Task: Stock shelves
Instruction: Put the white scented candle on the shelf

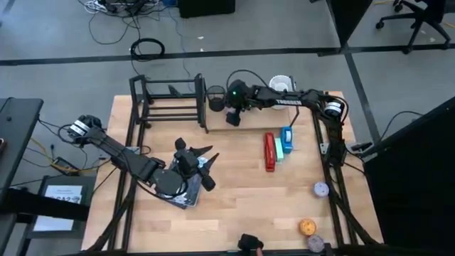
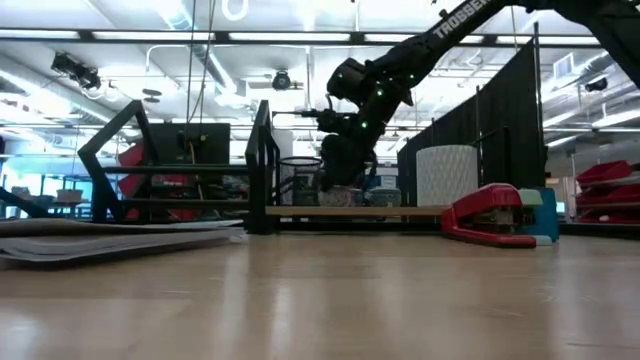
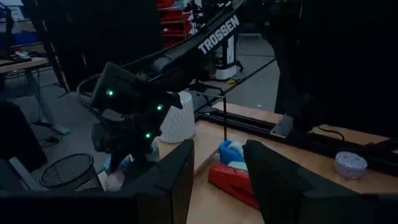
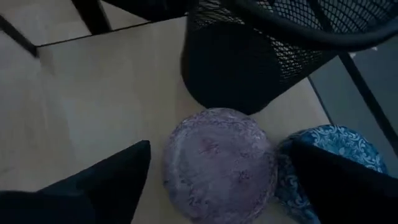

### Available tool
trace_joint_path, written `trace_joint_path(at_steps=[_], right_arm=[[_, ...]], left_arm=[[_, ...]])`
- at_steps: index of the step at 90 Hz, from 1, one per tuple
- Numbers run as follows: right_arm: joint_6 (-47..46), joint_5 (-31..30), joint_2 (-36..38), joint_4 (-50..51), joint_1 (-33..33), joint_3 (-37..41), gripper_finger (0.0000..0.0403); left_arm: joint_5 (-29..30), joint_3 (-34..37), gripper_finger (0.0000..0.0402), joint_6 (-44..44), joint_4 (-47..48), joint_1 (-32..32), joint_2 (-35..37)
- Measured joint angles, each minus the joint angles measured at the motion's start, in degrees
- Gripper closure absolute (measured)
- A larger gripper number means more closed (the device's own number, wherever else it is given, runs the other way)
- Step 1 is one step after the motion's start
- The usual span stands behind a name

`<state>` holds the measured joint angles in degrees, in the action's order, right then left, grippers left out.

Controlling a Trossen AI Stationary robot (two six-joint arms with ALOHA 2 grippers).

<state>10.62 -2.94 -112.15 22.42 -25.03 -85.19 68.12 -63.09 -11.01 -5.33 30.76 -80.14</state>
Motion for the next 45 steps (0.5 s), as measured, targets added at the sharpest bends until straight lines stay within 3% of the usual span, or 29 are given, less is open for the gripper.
trace_joint_path(at_steps=[17, 31, 45], right_arm=[[-0.1, -0.8, 6.8, 0.8, 6.6, 0.0, 0.0044], [0.4, -1.1, 14.1, 7.0, 14.1, 0.1, 0.0055], [-4.1, -11.2, 22.3, 13.3, 24.2, 3.9, 0.0057]], left_arm=[[0.0, 0.0, 0.0275, -0.1, -0.7, 0.0, 0.0], [-0.7, 0.0, 0.0275, -0.3, -1.0, 0.5, 0.0], [-2.5, 0.0, 0.0275, -2.2, -0.7, 0.5, 0.0]])
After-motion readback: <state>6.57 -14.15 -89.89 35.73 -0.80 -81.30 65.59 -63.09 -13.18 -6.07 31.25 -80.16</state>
